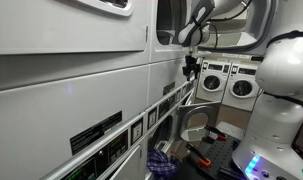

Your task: Remove the cloth from the dryer

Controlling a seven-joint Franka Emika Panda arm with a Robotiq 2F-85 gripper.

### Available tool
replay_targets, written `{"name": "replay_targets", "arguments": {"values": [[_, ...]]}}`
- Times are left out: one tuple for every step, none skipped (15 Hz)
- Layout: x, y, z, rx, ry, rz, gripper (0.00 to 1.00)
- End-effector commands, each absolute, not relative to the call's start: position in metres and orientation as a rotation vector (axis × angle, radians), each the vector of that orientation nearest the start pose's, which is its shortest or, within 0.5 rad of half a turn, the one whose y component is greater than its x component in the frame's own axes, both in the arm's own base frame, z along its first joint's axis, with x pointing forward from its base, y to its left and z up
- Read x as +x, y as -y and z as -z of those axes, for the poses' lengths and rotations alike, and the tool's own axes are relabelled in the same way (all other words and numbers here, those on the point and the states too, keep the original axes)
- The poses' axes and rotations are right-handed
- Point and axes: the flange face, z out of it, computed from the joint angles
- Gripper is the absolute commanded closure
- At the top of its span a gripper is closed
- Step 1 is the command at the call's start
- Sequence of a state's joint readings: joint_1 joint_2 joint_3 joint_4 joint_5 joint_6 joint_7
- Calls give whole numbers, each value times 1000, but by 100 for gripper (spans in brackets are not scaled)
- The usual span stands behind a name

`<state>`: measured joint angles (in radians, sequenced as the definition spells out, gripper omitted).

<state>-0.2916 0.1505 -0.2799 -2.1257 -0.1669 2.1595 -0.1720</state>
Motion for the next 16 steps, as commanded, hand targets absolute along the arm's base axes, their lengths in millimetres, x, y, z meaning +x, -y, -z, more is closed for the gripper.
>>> {"name": "replay_targets", "arguments": {"values": [[463, 301, -336, -3232, -466, -339, 0], [464, 300, -337, -3234, -458, -343, 0], [466, 298, -338, -3239, -453, -342, 0], [469, 296, -342, -3243, -448, -342, 0], [474, 292, -351, -3243, -436, -329, 0], [478, 289, -360, -3244, -424, -324, 0], [484, 283, -374, -3242, -407, -309, 0], [490, 279, -387, -3246, -391, -303, 0], [495, 274, -403, -3245, -376, -294, 0], [500, 271, -417, -3237, -365, -288, 0], [504, 267, -435, -3225, -354, -281, 0], [507, 264, -450, -3210, -347, -267, 0], [510, 261, -465, -3192, -339, -258, 0], [512, 259, -480, -3184, -338, -238, 0], [513, 258, -494, -3181, -343, -213, 0], [514, 259, -504, -3195, -356, -185, 0]]}}
